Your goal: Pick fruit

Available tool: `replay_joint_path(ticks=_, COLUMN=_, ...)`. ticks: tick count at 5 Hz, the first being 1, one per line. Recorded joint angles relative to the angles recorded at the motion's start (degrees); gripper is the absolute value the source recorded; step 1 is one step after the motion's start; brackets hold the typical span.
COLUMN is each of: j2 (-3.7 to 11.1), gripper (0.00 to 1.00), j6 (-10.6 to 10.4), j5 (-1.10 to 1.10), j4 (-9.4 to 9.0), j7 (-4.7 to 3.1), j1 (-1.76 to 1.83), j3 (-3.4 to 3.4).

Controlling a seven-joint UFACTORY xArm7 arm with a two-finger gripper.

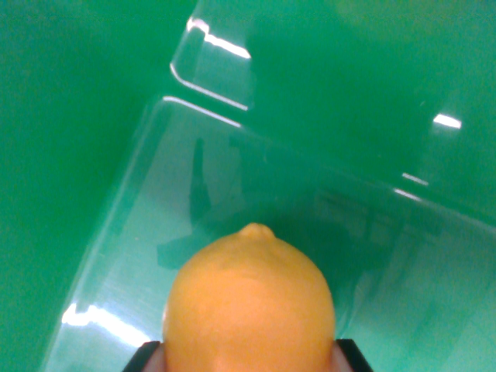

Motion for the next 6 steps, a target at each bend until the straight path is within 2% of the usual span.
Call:
replay_joint_path(ticks=1, j2=0.0, gripper=1.0, j6=0.0, j5=0.0, j4=0.0, j7=0.0, j1=0.0, j3=0.0)
replay_joint_path(ticks=2, j2=-0.56, gripper=1.0, j6=1.6, j5=0.1, j4=1.03, j7=-0.04, j1=-0.03, j3=0.03)
replay_joint_path(ticks=3, j2=-0.56, gripper=1.0, j6=1.6, j5=0.1, j4=1.03, j7=-0.04, j1=-0.03, j3=0.03)
replay_joint_path(ticks=4, j2=-1.22, gripper=1.0, j6=3.5, j5=0.21, j4=2.24, j7=-0.08, j1=-0.06, j3=0.07)
replay_joint_path(ticks=5, j2=-1.22, gripper=1.0, j6=3.5, j5=0.21, j4=2.24, j7=-0.08, j1=-0.06, j3=0.07)
replay_joint_path(ticks=6, j2=-1.97, gripper=1.0, j6=5.6, j5=0.34, j4=3.61, j7=-0.13, j1=-0.09, j3=0.11)
